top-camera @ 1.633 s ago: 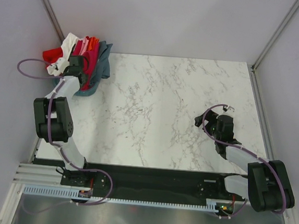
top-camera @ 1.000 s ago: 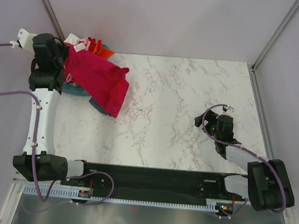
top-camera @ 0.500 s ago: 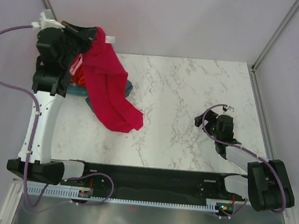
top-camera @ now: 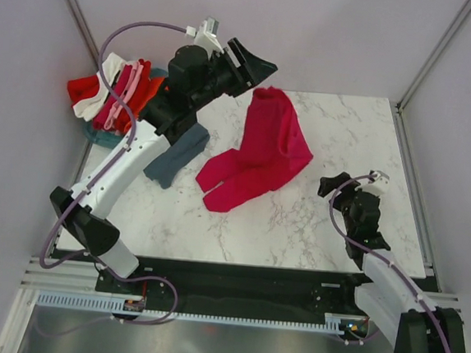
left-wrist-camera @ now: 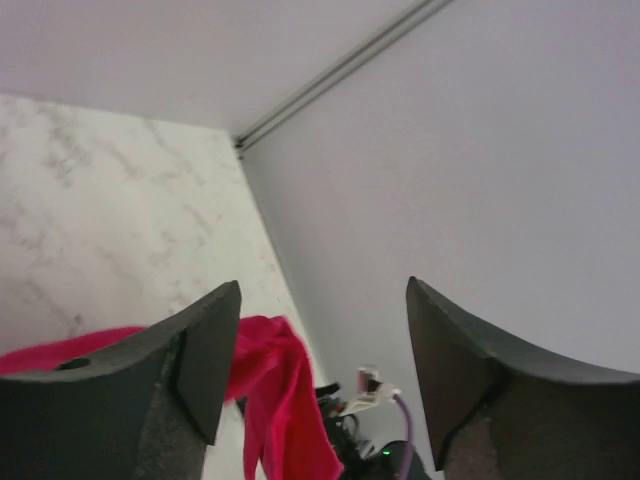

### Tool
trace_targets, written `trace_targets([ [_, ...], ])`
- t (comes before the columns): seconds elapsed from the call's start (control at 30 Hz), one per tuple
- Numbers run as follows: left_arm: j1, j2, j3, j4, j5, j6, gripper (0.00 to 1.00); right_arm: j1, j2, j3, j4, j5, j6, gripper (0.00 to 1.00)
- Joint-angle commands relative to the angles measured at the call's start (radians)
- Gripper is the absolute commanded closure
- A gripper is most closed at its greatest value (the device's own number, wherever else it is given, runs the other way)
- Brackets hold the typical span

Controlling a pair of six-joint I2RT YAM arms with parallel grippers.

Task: Fold and stack the t-shirts
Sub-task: Move the tshirt to the center of the board, then flatten the tshirt out

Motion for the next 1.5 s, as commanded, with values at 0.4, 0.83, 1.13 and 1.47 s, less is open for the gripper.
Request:
trace_targets([
  [0.4, 0.195, -0.22, -0.725, -0.258, -0.569, 0.251, 0.0, 0.0, -0.033, -0.05, 0.046, 0.027, 0.015, 0.01],
  [0.83, 0.365, 0.135, -0.695, -0.25, -0.657, 0.328, 0.0, 0.001, -0.009, -0.066, 0.1, -0.037, 0.005, 0.01],
  [1.13, 0.412, 0.213, -0.65, -0.235, -0.526, 0.336, 0.56, 0.001, -0.011, -0.069, 0.101, -0.034, 0.005, 0.01],
  [1.47, 0.349, -0.101, -0.768, -0.048, -0.047, 0.325, 0.98, 0.001, 0.034, -0.061, 0.117, -0.04, 0.011, 0.01],
])
